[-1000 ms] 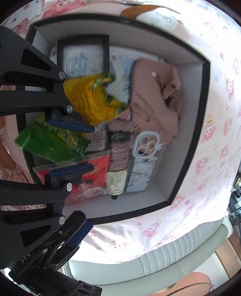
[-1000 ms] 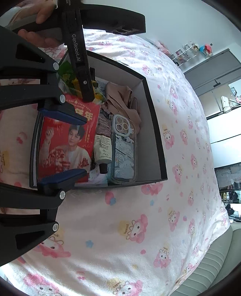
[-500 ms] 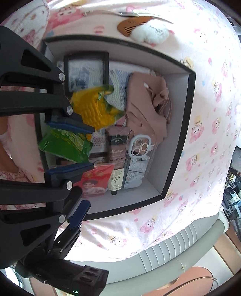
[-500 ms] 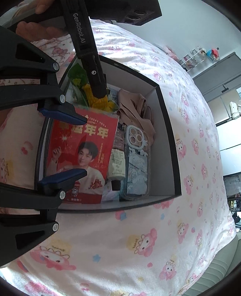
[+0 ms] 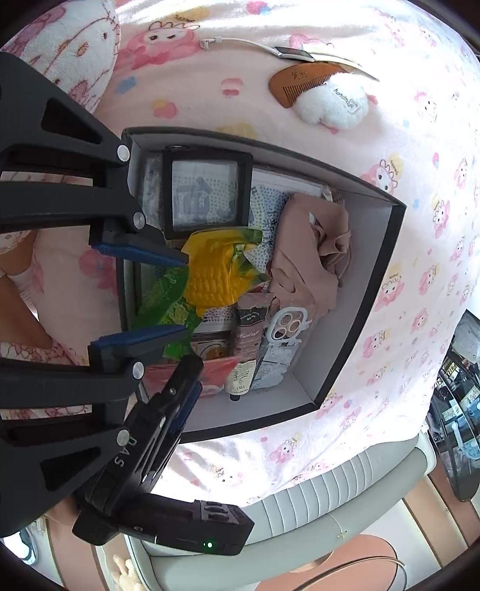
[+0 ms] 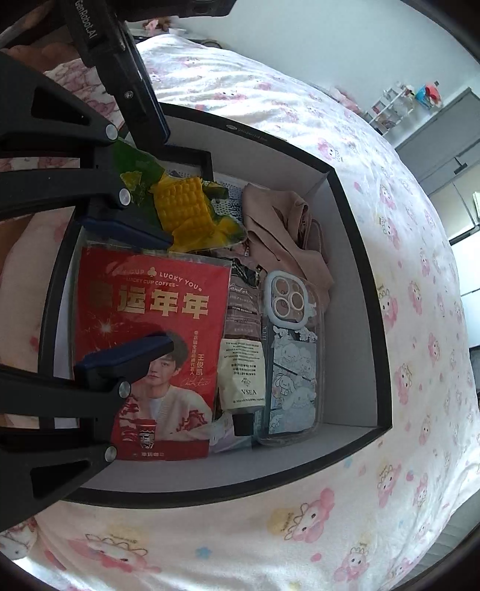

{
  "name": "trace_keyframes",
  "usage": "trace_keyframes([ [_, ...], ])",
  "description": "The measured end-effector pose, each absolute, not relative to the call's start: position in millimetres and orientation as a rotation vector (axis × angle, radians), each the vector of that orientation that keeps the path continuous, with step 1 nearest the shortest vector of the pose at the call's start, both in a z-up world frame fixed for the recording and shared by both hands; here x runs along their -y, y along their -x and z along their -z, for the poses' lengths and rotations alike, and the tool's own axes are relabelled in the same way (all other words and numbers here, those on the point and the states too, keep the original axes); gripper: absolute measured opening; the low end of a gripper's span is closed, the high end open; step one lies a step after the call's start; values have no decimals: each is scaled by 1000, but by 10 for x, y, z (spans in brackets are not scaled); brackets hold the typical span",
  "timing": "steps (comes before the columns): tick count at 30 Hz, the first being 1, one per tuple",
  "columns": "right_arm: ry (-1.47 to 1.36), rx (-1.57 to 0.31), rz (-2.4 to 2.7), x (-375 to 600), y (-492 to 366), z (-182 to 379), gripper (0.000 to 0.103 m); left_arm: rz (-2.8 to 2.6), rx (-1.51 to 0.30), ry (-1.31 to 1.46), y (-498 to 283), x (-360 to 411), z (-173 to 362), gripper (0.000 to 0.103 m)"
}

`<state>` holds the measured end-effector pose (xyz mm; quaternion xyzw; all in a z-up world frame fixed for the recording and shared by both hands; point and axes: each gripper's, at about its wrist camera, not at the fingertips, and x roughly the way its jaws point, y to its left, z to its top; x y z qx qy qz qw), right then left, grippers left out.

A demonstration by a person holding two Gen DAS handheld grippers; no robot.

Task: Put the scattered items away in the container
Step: 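Withdraw the left gripper from the box toward the comb and watch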

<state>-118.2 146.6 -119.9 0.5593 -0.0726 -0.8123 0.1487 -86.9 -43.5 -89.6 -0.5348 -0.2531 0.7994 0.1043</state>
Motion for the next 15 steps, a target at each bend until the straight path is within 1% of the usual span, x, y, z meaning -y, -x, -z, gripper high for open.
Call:
trace_keyframes([
  [4,-1494,231,2336,-1311,1007,916,45,-2400,707,1503,703,467,665,31],
  [6,-1428,255,2332,-1211,897,750,45,-2441,673,1466,550,532,501,37],
  [8,-1366,260,2322,-1074,794,602,45,-2500,647,1428,386,640,346,40],
  [12,-1299,222,2268,-762,669,416,45,-2580,657,1372,132,915,126,41],
  [15,-1280,166,2232,-500,607,349,45,-2607,675,1363,-7,1129,78,41],
])
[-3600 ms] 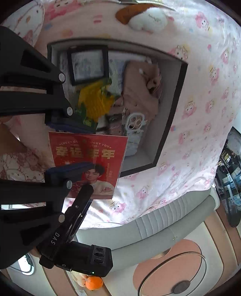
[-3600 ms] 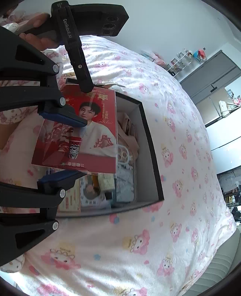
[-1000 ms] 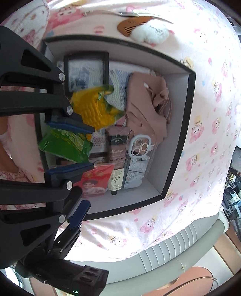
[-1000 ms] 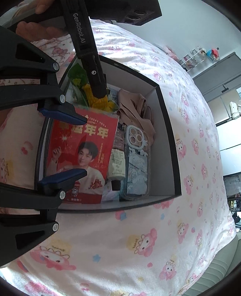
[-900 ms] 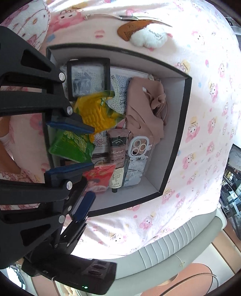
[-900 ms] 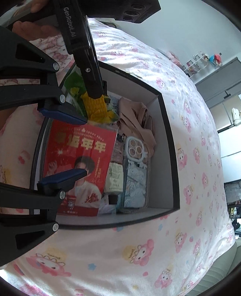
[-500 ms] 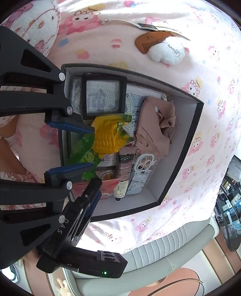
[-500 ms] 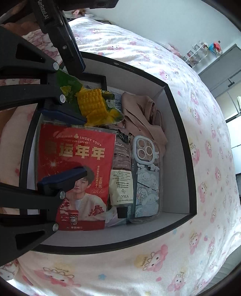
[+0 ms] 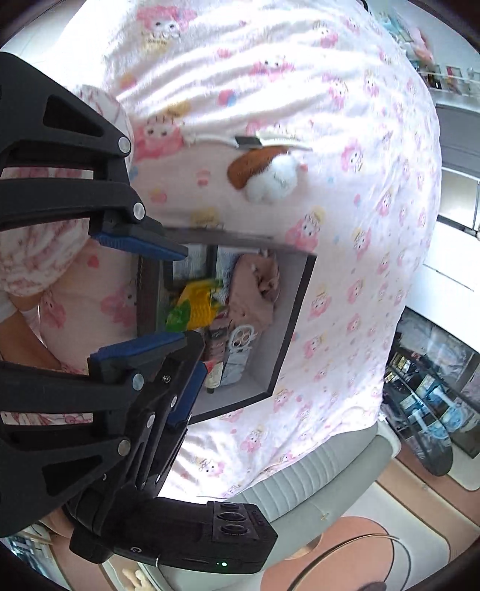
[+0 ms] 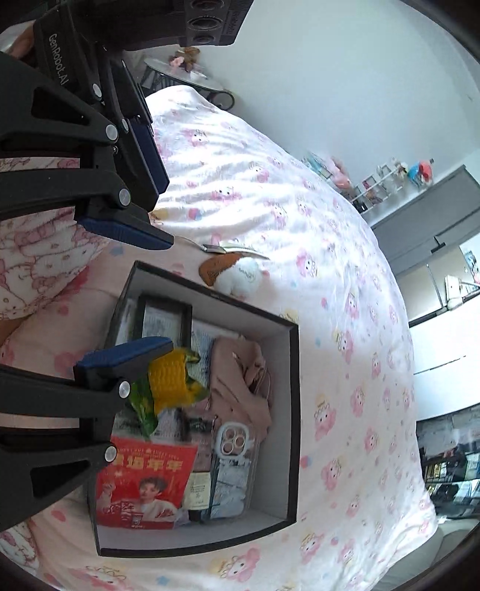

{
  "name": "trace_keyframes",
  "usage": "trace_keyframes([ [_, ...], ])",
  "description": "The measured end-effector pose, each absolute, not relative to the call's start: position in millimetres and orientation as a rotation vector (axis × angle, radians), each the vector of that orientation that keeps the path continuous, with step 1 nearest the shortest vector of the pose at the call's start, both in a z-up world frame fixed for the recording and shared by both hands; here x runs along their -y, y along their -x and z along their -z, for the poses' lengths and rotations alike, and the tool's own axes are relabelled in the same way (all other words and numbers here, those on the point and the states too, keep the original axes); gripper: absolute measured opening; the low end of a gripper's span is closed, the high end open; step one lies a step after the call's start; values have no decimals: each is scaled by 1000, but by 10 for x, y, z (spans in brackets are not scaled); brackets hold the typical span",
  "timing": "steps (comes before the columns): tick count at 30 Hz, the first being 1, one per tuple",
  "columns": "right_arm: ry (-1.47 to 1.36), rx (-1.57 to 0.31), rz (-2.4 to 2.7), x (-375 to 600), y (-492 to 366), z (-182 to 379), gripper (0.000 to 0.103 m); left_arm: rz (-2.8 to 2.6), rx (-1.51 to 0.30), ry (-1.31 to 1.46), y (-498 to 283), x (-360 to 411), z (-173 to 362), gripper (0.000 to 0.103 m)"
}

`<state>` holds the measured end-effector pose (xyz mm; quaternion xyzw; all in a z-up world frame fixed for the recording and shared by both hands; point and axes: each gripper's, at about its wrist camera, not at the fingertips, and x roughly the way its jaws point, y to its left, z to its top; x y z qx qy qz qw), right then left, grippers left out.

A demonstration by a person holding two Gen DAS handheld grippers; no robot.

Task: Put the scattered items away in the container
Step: 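Withdraw the left gripper from the box toward the comb and watch, then position the open left gripper over the white watch band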

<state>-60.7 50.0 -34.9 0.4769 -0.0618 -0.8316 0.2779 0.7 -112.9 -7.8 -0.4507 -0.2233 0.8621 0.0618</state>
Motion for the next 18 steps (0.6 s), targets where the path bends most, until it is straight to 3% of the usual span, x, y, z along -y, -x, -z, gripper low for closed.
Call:
trace_keyframes([
  [10,-1348,115,2118,121,546,636,45,-2615,790,1463,-138,1762,481,44],
  [18,-1407,57,2088,618,955,818,45,-2596,991,1519,67,2481,933,42],
])
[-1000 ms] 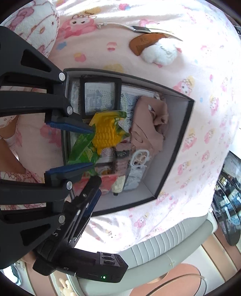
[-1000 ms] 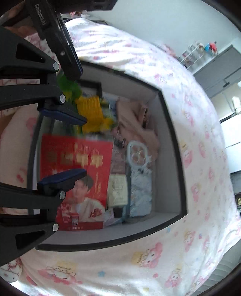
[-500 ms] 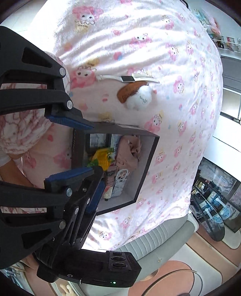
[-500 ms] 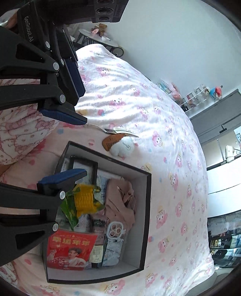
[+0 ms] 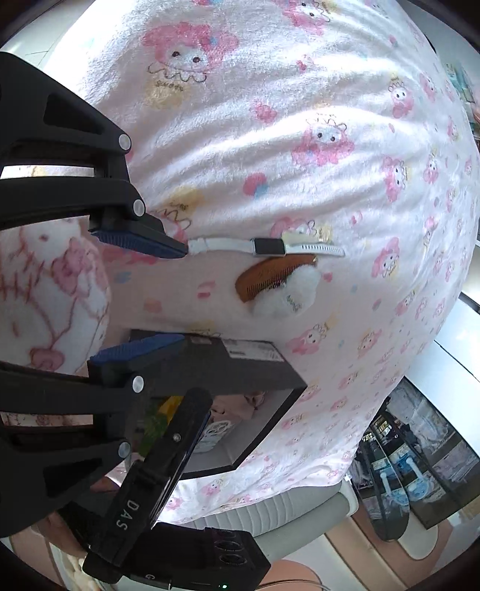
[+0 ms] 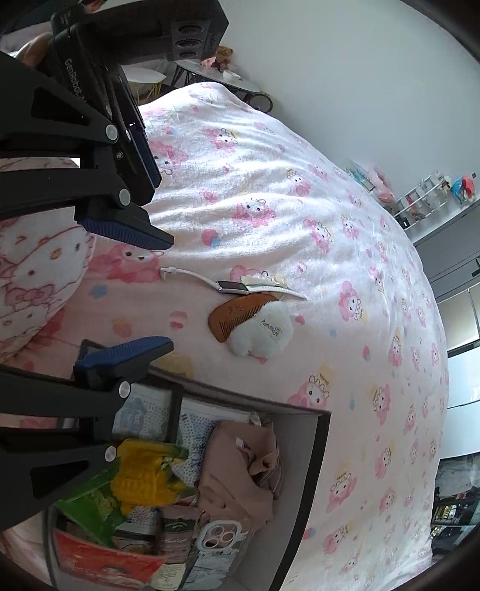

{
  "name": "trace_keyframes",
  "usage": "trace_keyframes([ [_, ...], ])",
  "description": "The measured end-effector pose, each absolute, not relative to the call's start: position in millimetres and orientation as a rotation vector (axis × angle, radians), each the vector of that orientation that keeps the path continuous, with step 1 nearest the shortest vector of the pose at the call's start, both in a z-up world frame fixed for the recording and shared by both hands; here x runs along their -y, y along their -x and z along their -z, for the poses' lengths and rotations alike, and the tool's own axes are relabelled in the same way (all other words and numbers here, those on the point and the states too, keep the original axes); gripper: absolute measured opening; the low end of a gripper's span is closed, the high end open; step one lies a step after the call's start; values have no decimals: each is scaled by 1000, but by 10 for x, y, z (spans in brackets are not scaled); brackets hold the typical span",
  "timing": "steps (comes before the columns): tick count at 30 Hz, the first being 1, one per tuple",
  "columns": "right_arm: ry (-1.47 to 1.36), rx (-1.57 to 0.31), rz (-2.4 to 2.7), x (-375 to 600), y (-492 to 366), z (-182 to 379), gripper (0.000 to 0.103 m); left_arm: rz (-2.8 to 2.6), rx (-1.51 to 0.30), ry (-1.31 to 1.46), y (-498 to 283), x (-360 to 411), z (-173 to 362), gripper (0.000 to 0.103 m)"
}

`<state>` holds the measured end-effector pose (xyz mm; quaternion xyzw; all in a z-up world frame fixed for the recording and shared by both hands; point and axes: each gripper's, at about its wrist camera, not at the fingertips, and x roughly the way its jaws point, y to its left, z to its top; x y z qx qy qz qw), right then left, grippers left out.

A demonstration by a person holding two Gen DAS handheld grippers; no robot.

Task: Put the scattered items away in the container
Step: 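Position the open left gripper over the white watch band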

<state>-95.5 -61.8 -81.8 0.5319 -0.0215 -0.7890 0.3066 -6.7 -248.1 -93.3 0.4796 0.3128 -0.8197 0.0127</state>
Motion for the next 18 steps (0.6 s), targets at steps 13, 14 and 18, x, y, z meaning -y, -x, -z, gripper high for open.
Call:
trace_keyframes([
  [13,-1641,-70,1870,1497,1333,1651,44,2363,-1283,-1644,389,3163,1833,29],
  [14,-1658,-92,1854,1548,1341,1721,44,2366,-1286,-1645,379,3169,1849,29],
  [18,-1732,-114,1770,1721,1439,1993,44,2348,-1339,-1649,351,3225,1941,29],
])
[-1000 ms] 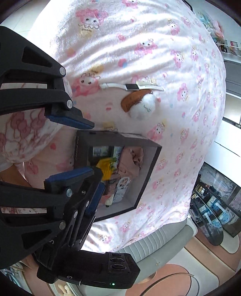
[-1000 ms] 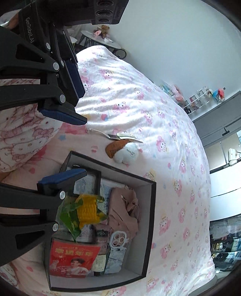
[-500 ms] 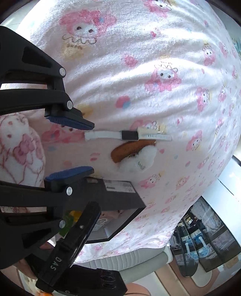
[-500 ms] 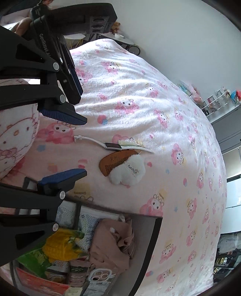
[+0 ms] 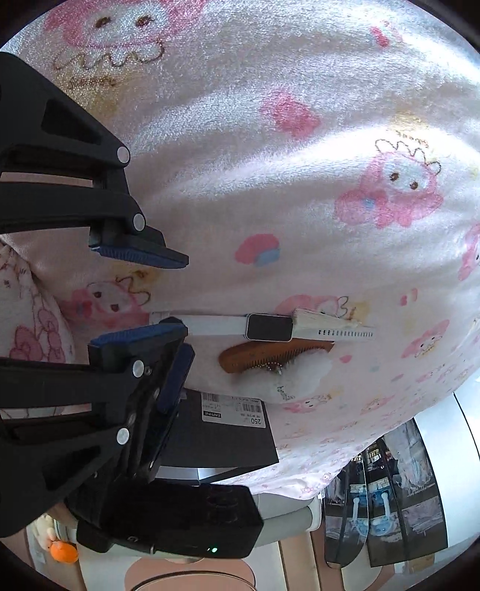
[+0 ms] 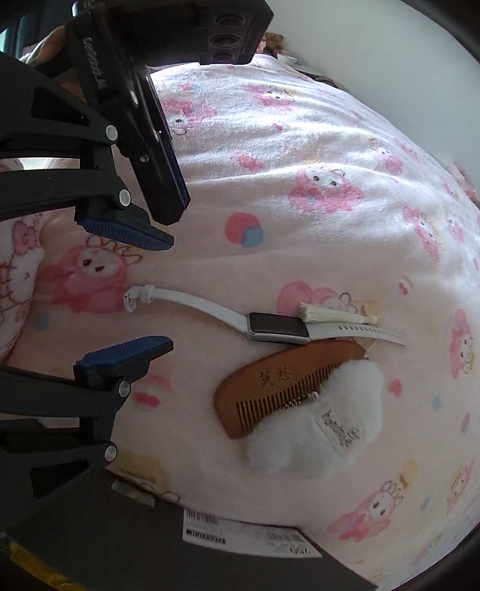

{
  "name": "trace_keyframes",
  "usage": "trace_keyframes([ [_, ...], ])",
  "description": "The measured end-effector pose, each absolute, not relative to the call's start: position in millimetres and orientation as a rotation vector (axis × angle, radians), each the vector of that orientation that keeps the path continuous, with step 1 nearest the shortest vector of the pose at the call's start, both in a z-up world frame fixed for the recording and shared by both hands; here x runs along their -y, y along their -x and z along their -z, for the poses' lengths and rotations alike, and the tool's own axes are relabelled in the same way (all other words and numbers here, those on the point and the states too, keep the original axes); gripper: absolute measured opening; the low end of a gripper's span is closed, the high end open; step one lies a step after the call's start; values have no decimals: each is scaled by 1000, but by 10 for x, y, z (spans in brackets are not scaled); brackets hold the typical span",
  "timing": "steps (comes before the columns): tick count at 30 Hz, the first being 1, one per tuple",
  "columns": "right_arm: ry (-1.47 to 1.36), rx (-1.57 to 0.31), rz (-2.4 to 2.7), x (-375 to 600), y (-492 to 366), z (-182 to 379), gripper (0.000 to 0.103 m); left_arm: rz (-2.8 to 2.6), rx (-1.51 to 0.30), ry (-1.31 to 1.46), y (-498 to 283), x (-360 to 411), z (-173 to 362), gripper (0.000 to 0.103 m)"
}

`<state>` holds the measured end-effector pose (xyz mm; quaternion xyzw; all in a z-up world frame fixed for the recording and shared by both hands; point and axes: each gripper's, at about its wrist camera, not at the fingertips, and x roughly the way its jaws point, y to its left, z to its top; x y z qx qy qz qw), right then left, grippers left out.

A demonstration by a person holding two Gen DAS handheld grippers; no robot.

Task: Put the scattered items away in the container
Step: 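Position the open left gripper over the white watch band, then lower the open left gripper onto the white watch band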

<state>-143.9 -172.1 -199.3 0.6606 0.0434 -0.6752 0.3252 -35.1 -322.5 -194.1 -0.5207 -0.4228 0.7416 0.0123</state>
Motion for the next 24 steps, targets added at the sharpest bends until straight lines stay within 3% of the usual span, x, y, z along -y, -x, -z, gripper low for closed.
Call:
trace_keyframes([
  [3,-1816,-60,1683,1762,1553,2194,42,-2303,1337,1628,332,3242,2006,29],
  [5,-1796,-17,1651,1777,1584,2187,23,-2302,1349,1626,305,3260,2020,29],
  [11,-1716,23,1552,1964,1480,2024,11,-2383,1432,1607,14,3427,1856,29],
  [19,-1601,-105,1403,2362,1009,1679,10,-2529,1501,1599,-529,3725,1641,29],
  [24,-1645,-217,1390,2357,923,1721,26,-2513,1511,1590,-644,3739,1654,30],
])
